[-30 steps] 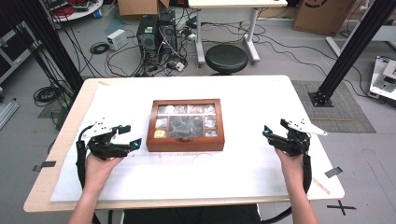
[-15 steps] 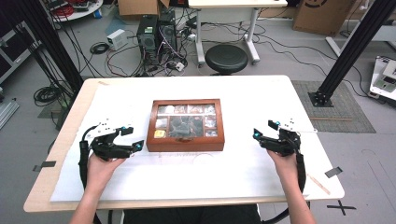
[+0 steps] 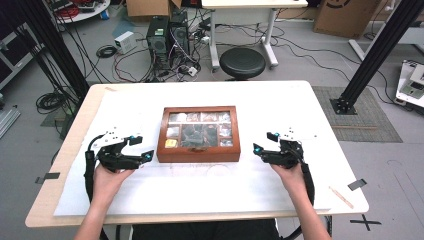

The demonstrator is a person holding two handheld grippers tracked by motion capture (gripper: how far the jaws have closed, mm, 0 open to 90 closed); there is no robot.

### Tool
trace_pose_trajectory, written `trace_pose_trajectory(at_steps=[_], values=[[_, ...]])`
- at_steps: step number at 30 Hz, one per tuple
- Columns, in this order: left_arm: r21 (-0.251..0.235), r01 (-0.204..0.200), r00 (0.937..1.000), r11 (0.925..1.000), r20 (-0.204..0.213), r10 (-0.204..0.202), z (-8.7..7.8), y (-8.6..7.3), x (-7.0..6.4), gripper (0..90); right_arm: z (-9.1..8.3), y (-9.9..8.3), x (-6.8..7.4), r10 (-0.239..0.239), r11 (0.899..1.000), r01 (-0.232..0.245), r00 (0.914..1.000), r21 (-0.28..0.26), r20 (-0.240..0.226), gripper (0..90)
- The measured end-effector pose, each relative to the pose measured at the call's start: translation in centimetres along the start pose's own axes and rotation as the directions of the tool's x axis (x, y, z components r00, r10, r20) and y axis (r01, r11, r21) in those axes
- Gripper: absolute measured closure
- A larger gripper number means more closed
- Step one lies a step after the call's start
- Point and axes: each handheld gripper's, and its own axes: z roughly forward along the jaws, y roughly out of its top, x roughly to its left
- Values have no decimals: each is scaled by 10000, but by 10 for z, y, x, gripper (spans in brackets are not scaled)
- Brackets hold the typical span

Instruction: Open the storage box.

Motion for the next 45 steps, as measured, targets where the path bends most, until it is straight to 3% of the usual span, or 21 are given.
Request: trace_pose_trajectory(at_steps=[6,11,19,24,33,40,45], values=[[13,-2,10000,10000,-12,2,0,0,0,249,10,1,7,-276,9991,294,9980,314,-570,336],[9,39,10000,10000,-18,-39,0,0,0,249,21,1,14,-439,9963,526,9913,682,-1238,358],[17,34,10000,10000,-35,-34,0,0,0,249,34,1,23,-532,9887,767,9829,1290,-1762,408],[9,17,10000,10000,-66,-17,-1,0,0,249,37,1,24,-535,9865,812,9805,1420,-1889,429],[21,-7,10000,10000,-68,7,-1,0,0,249,43,1,29,-791,9792,1148,9752,1672,-2067,574],[13,33,10000,10000,-66,-33,-1,0,0,249,42,4,30,-795,9781,1161,9755,1730,-2051,584],[31,35,10000,10000,-81,-35,-1,0,0,249,40,5,29,-662,9831,996,9756,1534,-2093,585]])
